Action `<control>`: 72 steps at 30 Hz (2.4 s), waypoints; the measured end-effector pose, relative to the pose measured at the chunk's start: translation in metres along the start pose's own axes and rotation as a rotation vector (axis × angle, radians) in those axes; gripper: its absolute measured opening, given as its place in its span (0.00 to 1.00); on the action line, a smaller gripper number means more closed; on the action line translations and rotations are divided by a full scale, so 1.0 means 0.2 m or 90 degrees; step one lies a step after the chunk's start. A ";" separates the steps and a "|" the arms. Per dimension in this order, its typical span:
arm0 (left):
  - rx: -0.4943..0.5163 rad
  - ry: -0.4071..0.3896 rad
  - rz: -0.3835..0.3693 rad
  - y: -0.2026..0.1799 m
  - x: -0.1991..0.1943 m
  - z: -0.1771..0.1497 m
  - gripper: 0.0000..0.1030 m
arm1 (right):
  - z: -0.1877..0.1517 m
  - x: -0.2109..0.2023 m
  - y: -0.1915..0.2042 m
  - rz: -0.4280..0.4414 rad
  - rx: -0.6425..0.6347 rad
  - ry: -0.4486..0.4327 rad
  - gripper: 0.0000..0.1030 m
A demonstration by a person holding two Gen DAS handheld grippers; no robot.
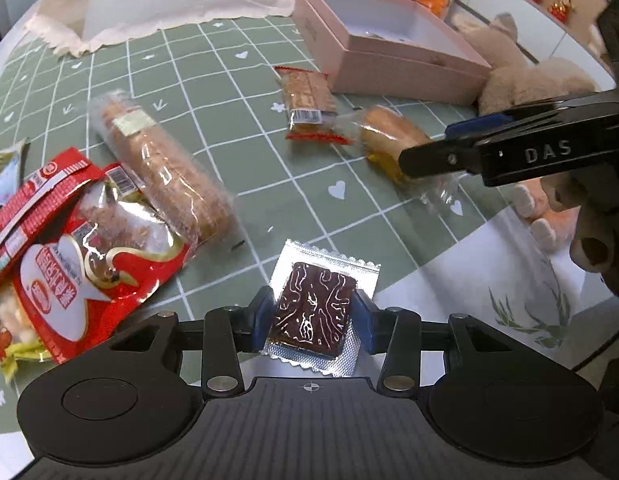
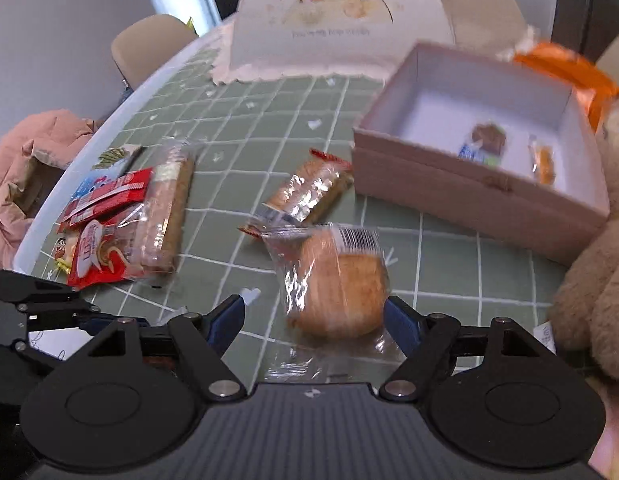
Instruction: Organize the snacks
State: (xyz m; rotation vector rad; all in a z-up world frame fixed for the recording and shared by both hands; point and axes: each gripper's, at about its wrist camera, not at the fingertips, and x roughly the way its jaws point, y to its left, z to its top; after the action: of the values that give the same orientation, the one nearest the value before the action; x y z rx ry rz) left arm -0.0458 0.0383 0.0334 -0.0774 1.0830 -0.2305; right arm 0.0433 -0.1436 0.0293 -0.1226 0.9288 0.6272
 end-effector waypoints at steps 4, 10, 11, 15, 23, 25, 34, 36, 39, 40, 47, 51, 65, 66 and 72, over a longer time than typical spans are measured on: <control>0.013 -0.003 0.005 -0.02 0.01 0.00 0.44 | 0.05 0.03 0.03 -0.062 -0.007 -0.032 0.76; 0.070 0.007 0.016 -0.06 0.03 0.01 0.45 | 0.09 0.20 -0.01 -0.086 0.059 0.001 0.55; 0.078 0.010 0.016 -0.06 0.03 0.01 0.45 | 0.08 0.18 0.00 -0.088 0.054 -0.001 0.54; 0.089 0.005 0.004 -0.06 0.02 0.01 0.23 | 0.02 0.03 0.02 -0.086 0.031 -0.021 0.32; 0.110 -0.030 -0.016 -0.08 -0.11 0.09 0.10 | -0.11 -0.33 -0.04 -0.065 0.053 -0.085 0.28; 0.106 -0.017 -0.028 -0.09 -0.09 0.10 0.15 | -0.14 -0.31 -0.06 -0.082 0.066 -0.078 0.52; 0.251 0.020 0.030 -0.31 0.05 -0.02 0.26 | -0.19 -0.21 -0.03 -0.127 0.044 -0.054 0.61; 0.268 0.023 0.020 -0.33 0.05 -0.03 0.42 | -0.19 -0.19 -0.02 -0.128 0.042 -0.048 0.61; 0.246 0.027 -0.021 -0.31 0.05 -0.03 0.53 | -0.19 -0.17 -0.01 -0.127 0.039 -0.043 0.61; 0.233 0.023 -0.028 -0.30 0.04 -0.02 0.52 | -0.19 -0.16 0.00 -0.127 0.035 -0.042 0.61; 0.145 0.022 0.015 -0.20 0.05 0.03 0.50 | -0.21 -0.17 -0.01 -0.133 0.038 -0.041 0.61; 0.178 0.023 0.026 -0.25 0.08 0.01 0.51 | -0.18 -0.16 -0.04 -0.113 0.063 -0.043 0.62; 0.171 0.046 0.012 -0.25 0.05 0.01 0.44 | -0.08 0.07 -0.05 -0.079 0.107 0.013 0.55; 0.185 0.044 0.021 -0.26 0.06 0.01 0.45 | -0.09 0.04 -0.05 -0.081 0.101 0.005 0.53; 0.193 0.010 0.038 -0.30 0.07 -0.04 0.53 | -0.11 -0.14 -0.02 -0.104 0.063 -0.041 0.40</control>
State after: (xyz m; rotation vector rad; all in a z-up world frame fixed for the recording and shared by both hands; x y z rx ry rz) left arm -0.0558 -0.0229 0.0284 0.2289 1.0533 -0.3389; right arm 0.0176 -0.1670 0.0375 -0.0884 0.8761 0.4307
